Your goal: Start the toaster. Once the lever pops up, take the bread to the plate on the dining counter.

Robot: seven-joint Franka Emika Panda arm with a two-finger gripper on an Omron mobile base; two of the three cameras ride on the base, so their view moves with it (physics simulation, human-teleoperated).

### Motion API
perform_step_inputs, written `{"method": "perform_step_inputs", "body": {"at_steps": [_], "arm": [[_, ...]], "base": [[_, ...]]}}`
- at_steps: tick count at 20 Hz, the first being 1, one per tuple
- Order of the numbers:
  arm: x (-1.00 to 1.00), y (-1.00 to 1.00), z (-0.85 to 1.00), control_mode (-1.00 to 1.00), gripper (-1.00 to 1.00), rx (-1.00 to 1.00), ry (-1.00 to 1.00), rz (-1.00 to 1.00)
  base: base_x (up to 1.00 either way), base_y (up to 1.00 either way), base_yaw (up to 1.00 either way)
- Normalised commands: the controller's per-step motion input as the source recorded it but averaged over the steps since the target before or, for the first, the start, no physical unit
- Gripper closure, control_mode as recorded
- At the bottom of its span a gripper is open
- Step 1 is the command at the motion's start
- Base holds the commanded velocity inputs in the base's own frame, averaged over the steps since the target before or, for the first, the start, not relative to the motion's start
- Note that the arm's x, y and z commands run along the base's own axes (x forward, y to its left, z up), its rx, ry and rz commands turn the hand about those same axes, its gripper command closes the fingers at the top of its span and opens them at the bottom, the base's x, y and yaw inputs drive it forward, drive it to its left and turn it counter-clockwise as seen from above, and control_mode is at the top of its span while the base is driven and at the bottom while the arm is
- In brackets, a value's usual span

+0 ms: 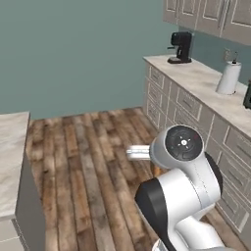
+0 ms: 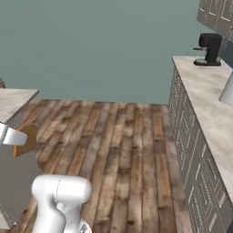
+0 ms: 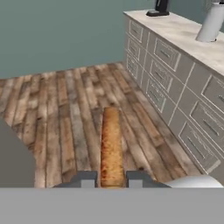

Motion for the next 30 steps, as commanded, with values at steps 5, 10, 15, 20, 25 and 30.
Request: {"method": "perform_step_inputs", "body": {"at_steps": [5, 10, 15, 20, 25, 30], "arm": [[0.0, 0.0, 0.0, 1.0, 1.0, 0.0, 0.0, 0.0], [0.0, 0.0, 0.0, 1.0, 1.0, 0.0, 0.0, 0.0], [0.0, 0.0, 0.0, 1.0, 1.0, 0.0, 0.0, 0.0], [0.0, 0.0, 0.0, 1.0, 1.0, 0.0, 0.0, 0.0], [0.0, 0.0, 0.0, 1.0, 1.0, 0.0, 0.0, 0.0], [0.0, 0.0, 0.0, 1.0, 1.0, 0.0, 0.0, 0.0]], "base": [[0.95, -0.36, 0.39], [0.92, -0.41, 0.39], [0.92, -0.5, 0.39], [0.91, -0.49, 0.39], [0.89, -0.53, 0.38], [0.91, -0.55, 0.37]]}}
